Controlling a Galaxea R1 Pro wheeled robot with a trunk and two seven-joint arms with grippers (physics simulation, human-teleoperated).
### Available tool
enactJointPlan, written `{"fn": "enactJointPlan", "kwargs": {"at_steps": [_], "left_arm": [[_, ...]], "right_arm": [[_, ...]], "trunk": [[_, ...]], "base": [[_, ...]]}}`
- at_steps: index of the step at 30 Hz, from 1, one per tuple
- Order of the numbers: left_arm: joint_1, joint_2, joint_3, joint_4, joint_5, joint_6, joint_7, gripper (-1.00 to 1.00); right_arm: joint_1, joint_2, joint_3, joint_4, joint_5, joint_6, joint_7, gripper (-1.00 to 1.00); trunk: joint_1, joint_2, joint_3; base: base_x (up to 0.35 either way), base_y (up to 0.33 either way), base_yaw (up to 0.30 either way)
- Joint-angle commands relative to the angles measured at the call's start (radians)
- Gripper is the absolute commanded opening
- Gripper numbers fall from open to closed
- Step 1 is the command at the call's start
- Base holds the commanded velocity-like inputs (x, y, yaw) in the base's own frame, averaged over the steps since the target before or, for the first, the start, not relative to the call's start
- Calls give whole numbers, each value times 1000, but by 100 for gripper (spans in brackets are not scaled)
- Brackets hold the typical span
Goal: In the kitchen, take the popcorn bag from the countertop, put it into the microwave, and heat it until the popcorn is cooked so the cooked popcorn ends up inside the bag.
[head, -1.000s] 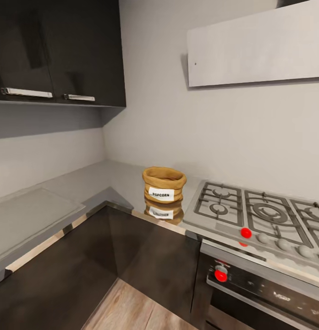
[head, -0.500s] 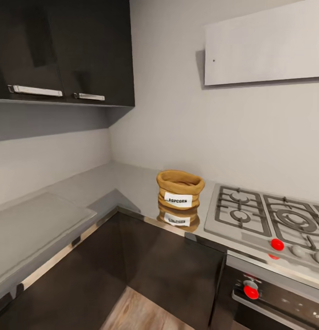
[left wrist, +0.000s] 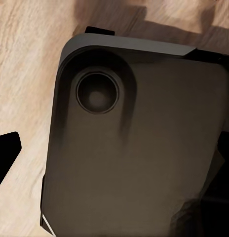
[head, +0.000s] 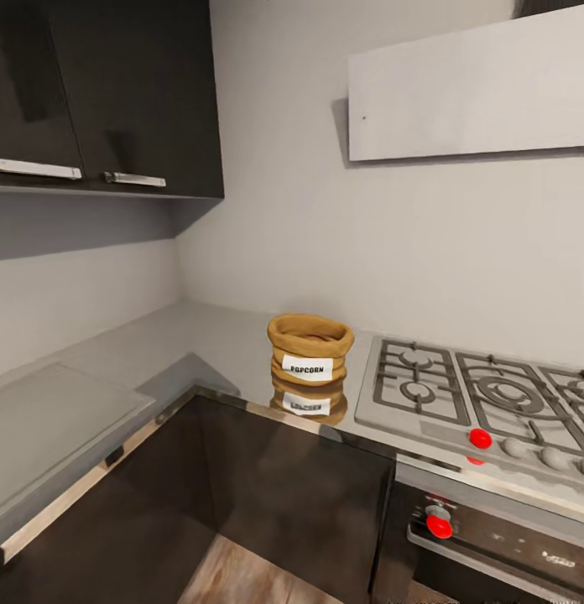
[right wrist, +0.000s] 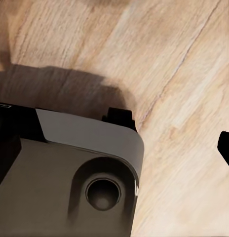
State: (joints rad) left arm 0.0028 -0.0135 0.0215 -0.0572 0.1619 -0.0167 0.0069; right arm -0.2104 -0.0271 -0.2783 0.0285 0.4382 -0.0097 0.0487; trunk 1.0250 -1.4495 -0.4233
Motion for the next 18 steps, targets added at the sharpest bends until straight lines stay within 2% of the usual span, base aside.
{"fn": "enactJointPlan", "kwargs": {"at_steps": [1,18], "left_arm": [[0,0,1,-1,7,-2,1,100],[0,-2,9,-1,11,-2,5,100]], "right_arm": [[-1,0,-8,2,8,-1,2,100],[-1,0,-9,2,9,0,2,100]], "trunk": [[0,0,0],[0,0,13]], "base": [[0,0,-200],[0,0,-185]]}}
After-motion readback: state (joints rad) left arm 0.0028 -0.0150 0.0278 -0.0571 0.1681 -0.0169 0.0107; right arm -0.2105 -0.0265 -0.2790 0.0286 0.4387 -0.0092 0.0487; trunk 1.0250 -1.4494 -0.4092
